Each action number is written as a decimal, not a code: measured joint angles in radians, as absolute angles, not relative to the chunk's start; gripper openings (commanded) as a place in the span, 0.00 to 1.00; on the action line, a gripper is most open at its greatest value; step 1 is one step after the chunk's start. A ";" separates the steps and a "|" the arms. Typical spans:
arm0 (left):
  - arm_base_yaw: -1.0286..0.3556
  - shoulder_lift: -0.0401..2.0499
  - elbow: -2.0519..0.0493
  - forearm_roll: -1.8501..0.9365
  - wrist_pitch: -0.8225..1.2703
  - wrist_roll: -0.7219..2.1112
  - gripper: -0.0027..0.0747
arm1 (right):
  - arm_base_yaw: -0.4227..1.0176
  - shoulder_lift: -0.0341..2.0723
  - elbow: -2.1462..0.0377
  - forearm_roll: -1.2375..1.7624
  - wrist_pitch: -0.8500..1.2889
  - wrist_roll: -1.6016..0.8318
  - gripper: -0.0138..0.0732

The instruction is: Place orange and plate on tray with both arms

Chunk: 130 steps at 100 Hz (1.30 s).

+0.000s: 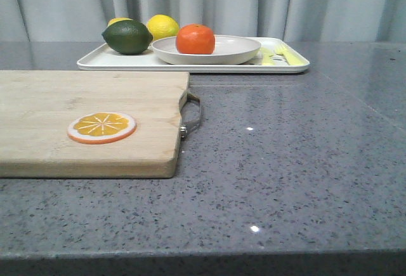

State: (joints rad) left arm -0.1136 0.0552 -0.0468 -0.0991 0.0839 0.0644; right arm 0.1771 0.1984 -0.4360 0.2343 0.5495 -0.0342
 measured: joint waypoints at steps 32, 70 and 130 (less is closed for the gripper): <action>-0.024 -0.004 -0.001 -0.091 0.089 0.064 0.01 | 0.177 0.198 -0.436 0.234 0.550 -0.034 0.08; -0.022 -0.004 -0.001 -0.091 0.103 0.064 0.01 | 0.177 0.198 -0.436 0.234 0.550 -0.034 0.08; -0.022 -0.004 -0.001 -0.091 0.103 0.064 0.01 | 0.177 0.198 -0.436 0.234 0.550 -0.034 0.08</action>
State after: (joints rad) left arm -0.0219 -0.0037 -0.0009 -0.0912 0.1029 0.0644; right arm 0.1771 0.1984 -0.4360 0.2343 0.5495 -0.0342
